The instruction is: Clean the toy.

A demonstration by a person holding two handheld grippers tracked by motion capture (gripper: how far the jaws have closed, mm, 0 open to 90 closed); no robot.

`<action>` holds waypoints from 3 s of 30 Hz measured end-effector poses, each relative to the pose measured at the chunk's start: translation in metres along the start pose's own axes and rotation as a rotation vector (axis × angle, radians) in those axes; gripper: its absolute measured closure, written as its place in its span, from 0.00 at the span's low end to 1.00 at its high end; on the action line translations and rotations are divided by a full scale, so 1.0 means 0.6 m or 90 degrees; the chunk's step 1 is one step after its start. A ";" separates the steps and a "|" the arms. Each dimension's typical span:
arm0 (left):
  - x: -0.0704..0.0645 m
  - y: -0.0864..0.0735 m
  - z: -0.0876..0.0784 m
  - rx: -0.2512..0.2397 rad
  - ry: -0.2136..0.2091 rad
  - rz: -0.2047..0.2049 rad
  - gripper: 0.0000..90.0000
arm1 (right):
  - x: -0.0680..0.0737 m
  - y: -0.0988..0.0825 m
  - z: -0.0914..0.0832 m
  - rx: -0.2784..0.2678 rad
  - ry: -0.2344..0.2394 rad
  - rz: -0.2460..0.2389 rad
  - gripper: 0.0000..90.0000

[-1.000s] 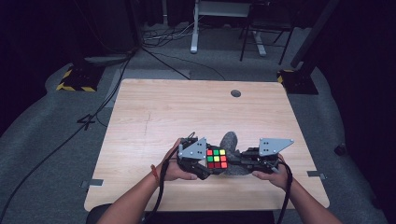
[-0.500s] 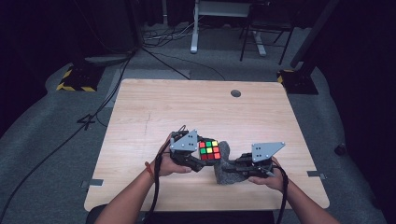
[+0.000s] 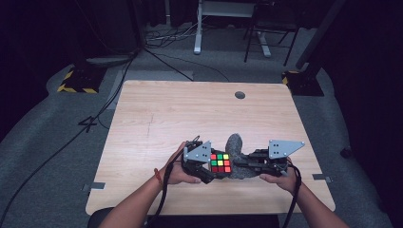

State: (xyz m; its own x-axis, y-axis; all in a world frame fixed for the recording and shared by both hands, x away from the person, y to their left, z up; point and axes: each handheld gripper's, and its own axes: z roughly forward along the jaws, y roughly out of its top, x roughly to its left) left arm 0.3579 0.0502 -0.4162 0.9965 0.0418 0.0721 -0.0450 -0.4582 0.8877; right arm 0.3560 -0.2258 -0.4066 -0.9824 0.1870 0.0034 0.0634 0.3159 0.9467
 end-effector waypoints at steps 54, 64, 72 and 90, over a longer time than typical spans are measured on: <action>0.017 -0.003 -0.024 -0.029 0.018 -0.017 0.37 | 0.015 -0.002 0.016 0.009 0.051 -0.017 0.90; 0.003 0.006 -0.013 -0.026 0.003 -0.001 0.37 | 0.003 -0.004 0.011 0.005 -0.004 0.001 0.90; 0.005 0.004 -0.012 -0.022 0.009 -0.004 0.37 | 0.003 -0.010 0.015 0.002 0.012 0.002 0.90; 0.010 0.004 0.001 0.024 0.022 -0.009 0.37 | 0.008 0.000 0.010 -0.038 0.013 -0.005 0.90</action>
State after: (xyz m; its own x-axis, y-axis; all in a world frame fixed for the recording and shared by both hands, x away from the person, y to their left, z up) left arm 0.3639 0.0491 -0.4139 0.9940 0.0783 0.0759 -0.0279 -0.4907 0.8709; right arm 0.3523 -0.2193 -0.4083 -0.9862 0.1655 0.0015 0.0452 0.2609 0.9643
